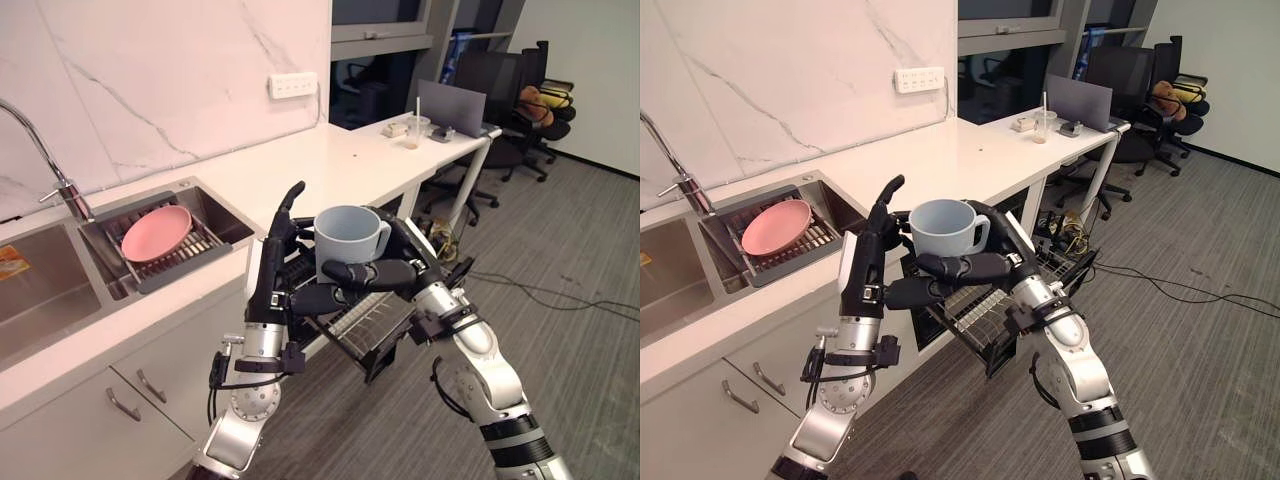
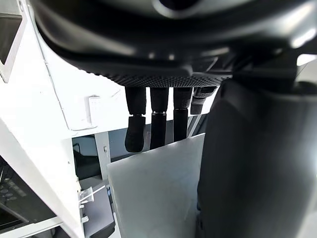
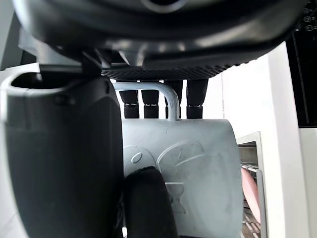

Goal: Walk over to the sink, pick up the cup, carry it to the dishwasher, place the cup inside the dishwasher, then close the dishwasher door

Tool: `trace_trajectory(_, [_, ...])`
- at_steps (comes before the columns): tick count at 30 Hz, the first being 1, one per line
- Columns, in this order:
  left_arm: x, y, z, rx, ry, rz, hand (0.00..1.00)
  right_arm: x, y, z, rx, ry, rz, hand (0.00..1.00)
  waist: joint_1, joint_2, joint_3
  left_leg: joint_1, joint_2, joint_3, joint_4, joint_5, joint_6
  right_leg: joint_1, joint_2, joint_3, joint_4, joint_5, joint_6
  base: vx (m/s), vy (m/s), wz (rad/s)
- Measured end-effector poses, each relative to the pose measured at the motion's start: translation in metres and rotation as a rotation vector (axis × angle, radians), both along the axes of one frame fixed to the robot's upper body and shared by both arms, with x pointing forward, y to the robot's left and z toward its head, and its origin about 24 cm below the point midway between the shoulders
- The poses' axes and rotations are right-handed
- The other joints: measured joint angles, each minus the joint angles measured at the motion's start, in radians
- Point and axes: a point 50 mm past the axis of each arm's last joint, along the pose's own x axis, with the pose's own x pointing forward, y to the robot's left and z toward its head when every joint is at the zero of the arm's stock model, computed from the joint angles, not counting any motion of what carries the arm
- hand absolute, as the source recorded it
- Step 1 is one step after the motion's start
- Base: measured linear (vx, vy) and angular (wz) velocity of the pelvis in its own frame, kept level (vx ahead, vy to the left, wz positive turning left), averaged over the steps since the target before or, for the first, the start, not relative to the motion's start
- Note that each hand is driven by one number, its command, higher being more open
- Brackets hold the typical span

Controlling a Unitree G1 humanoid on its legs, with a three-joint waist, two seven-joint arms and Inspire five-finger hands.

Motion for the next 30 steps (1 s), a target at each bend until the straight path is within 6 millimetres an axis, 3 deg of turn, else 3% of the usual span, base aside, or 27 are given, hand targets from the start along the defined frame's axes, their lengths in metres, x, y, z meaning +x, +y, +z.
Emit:
trace_trajectory(4, [-0.004,-0.006,0.001,-0.006,-0.007,-0.025,1.00,0.005,-0.003,-0.003,0.083,0.039,-0.077,0.00,0.002,0.000,-0.001,-0.001,0.000,-0.001,0.000,0.000,0.000,0.000,0.000,-0.002,-0.002,0.001,0.000,0.00,0.000,0.00])
trace_trajectory(9, [-0.013,-0.009,0.010,-0.047,-0.067,-0.043,1.00,0.001,-0.014,-0.028,0.371,0.188,-0.155,0.00,0.002,0.001,-0.002,-0.003,0.000,-0.003,0.000,0.002,0.003,0.004,0.002,-0.005,-0.006,0.002,0.000,0.00,0.000,0.00])
trace_trajectory(13, [-0.016,0.009,0.000,-0.104,-0.013,0.057,1.00,-0.007,-0.035,-0.045,0.534,0.245,-0.243,0.00,-0.001,0.001,-0.002,-0.003,-0.001,-0.014,0.000,0.002,0.003,0.013,0.003,-0.011,-0.012,0.002,0.001,0.02,-0.006,0.04])
trace_trajectory(15, [-0.017,0.030,-0.016,-0.155,0.066,0.161,1.00,-0.009,-0.053,-0.048,0.575,0.234,-0.315,0.00,0.000,0.002,-0.002,-0.003,-0.001,-0.026,0.000,0.001,-0.001,0.019,0.006,-0.026,-0.014,0.001,0.001,0.00,-0.012,0.16])
trace_trajectory(18, [-0.020,0.045,-0.034,-0.171,0.154,0.244,1.00,-0.010,-0.064,-0.046,0.582,0.207,-0.354,0.00,0.002,0.002,-0.002,-0.005,0.000,-0.031,0.000,0.002,-0.003,0.021,0.008,-0.035,-0.014,-0.001,0.000,-0.01,-0.007,0.10])
trace_trajectory(20, [-0.025,0.055,-0.054,-0.196,0.271,0.274,1.00,-0.012,-0.074,-0.044,0.568,0.182,-0.396,0.00,0.010,0.002,-0.002,-0.009,0.000,-0.039,0.000,0.003,-0.004,0.024,0.009,-0.043,-0.015,-0.001,0.000,0.00,-0.004,0.10])
trace_trajectory(24, [-0.037,0.051,-0.091,-0.171,0.486,0.161,1.00,-0.007,-0.091,-0.038,0.394,0.157,-0.475,0.00,0.023,0.002,-0.002,-0.017,-0.003,-0.055,0.000,0.005,-0.006,0.030,0.008,-0.059,-0.020,-0.001,0.000,0.00,0.001,0.13])
trace_trajectory(26, [-0.049,0.043,-0.117,-0.138,0.642,0.045,1.00,0.004,-0.102,-0.033,0.241,0.156,-0.520,0.00,0.030,0.002,-0.002,-0.025,-0.002,-0.060,0.000,0.003,-0.003,0.031,0.010,-0.062,-0.029,0.003,0.001,0.00,-0.002,0.08])
trace_trajectory(30, [-0.065,0.033,-0.149,-0.080,0.829,-0.115,1.00,0.025,-0.121,-0.030,-0.006,0.207,-0.595,0.00,0.038,0.002,-0.002,-0.041,-0.001,-0.076,0.000,0.006,-0.004,0.034,0.016,-0.080,-0.053,0.015,0.002,0.02,-0.008,0.11])
